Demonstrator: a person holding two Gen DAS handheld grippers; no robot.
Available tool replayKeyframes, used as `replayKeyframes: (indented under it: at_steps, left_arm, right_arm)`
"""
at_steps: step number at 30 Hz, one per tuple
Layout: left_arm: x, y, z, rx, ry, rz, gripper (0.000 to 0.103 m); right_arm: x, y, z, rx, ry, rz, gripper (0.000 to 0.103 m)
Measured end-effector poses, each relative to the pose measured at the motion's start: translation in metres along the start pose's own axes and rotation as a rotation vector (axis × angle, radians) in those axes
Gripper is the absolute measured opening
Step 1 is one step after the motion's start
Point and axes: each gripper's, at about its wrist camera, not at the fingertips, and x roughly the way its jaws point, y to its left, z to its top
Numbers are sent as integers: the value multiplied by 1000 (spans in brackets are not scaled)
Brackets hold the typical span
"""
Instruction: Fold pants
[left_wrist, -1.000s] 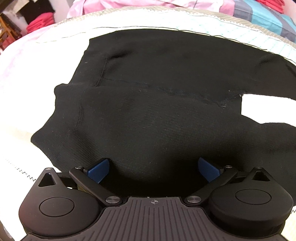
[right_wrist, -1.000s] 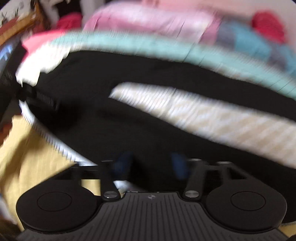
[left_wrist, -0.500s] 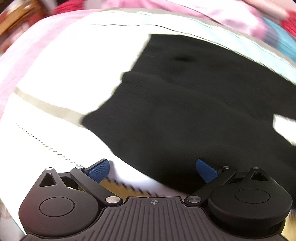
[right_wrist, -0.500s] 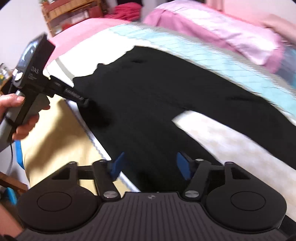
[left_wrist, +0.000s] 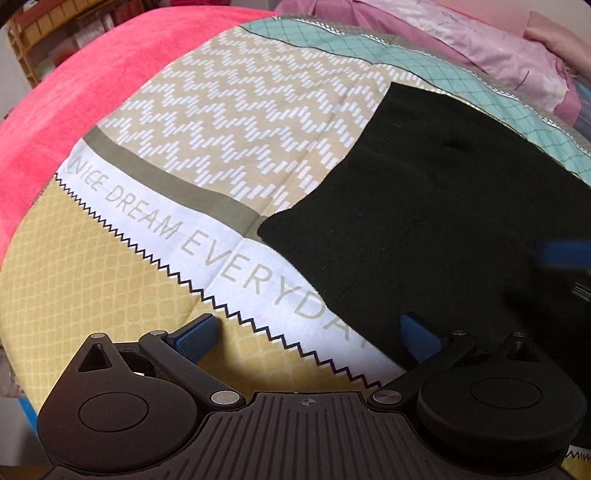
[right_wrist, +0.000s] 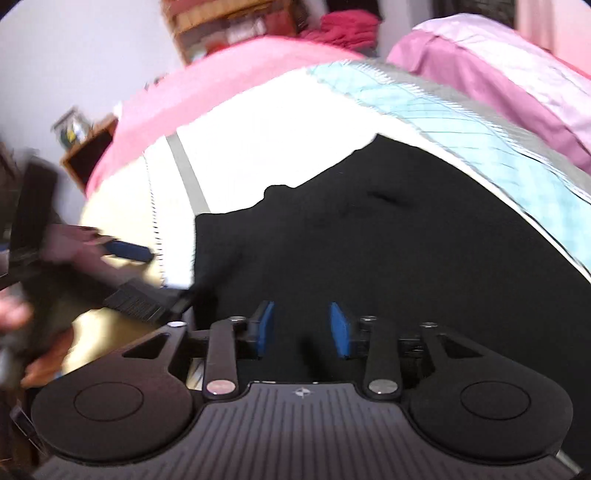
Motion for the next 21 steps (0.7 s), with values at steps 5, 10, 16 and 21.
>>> replayKeyframes:
  at_steps: [5,10,16,21]
  left_arm:
    - [1,-9,-3,10,-31,19,103]
    - [3,-10,-3,6,-40,20,103]
    - [2,-13,-6,19,-51,33,103]
    - [3,-12,-4,26,-44,28,103]
  right_arm:
    - [84,2,30,-128,-18,27,26]
    - [63,-11,47,-113,30,83,32]
    - [92,-37,54,-43,-11,-27,60]
    - [76,-30,57,-103,-26,-10,61]
